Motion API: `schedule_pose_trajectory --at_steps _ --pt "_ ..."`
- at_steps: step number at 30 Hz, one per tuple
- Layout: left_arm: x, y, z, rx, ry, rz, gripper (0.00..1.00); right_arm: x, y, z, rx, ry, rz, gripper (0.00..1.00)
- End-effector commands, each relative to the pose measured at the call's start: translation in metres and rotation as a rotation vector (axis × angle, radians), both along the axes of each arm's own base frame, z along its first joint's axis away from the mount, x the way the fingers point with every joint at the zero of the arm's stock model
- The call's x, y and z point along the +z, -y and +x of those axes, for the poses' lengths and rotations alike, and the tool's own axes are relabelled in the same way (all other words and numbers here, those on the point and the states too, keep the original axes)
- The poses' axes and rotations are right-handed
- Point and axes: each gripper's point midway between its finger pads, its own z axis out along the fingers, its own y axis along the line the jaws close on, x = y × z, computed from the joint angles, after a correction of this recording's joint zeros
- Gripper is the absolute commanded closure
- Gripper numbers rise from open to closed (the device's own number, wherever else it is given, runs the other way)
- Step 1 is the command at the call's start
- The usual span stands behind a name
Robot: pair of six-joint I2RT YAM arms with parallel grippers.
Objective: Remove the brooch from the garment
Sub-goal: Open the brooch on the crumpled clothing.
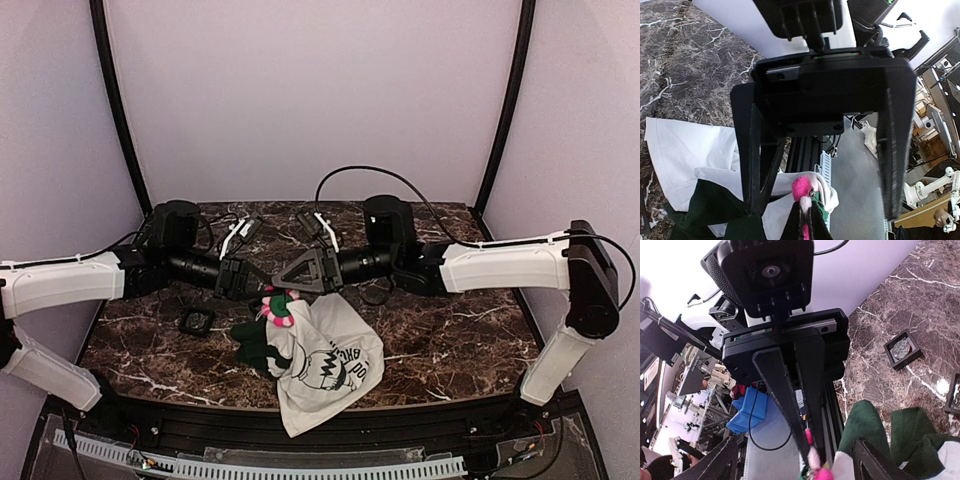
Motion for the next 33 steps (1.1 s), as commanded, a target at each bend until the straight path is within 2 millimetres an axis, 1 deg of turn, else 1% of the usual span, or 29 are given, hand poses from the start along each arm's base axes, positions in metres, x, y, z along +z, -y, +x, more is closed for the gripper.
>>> schedule_pose_trajectory --at_steps 1,2,4,7,9,11,13,14,16,19,21,23,26,29,31,33 --pt "0.003 -0.004 0.011 0.059 0.05 0.023 0.99 0.025 0.018 -0.005 -0.033 0.068 0.072 0.15" --pt "0.007 -0.005 0.012 0.066 0.054 0.011 0.99 0.024 0.021 -0.005 -0.044 0.069 0.07 0.13" --pt "0.015 -0.007 0.01 0.063 0.069 -0.023 0.99 0.014 0.026 -0.006 -0.056 0.052 0.061 0.12" --pt "0.026 -0.008 0.002 0.028 0.09 -0.087 0.99 0.004 0.032 -0.009 -0.059 0.024 0.074 0.11" --pt "0.034 -0.009 -0.005 0.005 0.1 -0.126 0.99 0.0 0.033 -0.009 -0.056 0.016 0.078 0.11" --pt "0.042 -0.01 -0.01 -0.013 0.111 -0.158 0.99 -0.002 0.032 -0.01 -0.046 0.007 0.082 0.12" --pt "0.045 -0.01 -0.012 -0.027 0.11 -0.172 0.99 -0.001 0.029 -0.011 -0.029 0.001 0.093 0.16" --pt "0.045 -0.01 -0.013 -0.031 0.106 -0.175 0.99 0.001 0.027 -0.012 -0.018 -0.001 0.101 0.21" --pt "0.046 -0.01 -0.015 -0.042 0.105 -0.181 0.99 0.006 0.024 -0.013 0.0 0.0 0.121 0.34" --pt "0.048 -0.011 -0.016 -0.047 0.11 -0.186 0.99 0.013 0.02 -0.018 0.033 -0.006 0.16 0.47" --pt "0.048 -0.011 -0.017 -0.046 0.112 -0.187 0.99 0.015 0.018 -0.021 0.052 -0.014 0.175 0.52" --pt "0.048 -0.011 -0.016 -0.043 0.113 -0.187 0.99 0.016 0.016 -0.023 0.065 -0.019 0.183 0.53" --pt "0.047 -0.011 -0.015 -0.037 0.115 -0.185 0.99 0.016 0.013 -0.027 0.082 -0.024 0.19 0.59" --pt "0.046 -0.011 -0.013 -0.025 0.12 -0.176 0.99 0.018 0.011 -0.028 0.093 -0.032 0.199 0.75" --pt "0.042 -0.011 -0.01 -0.009 0.12 -0.158 0.99 0.019 0.011 -0.028 0.09 -0.034 0.201 0.83" --pt "0.04 -0.011 -0.007 0.006 0.117 -0.141 0.99 0.018 0.011 -0.025 0.071 -0.034 0.194 0.95"
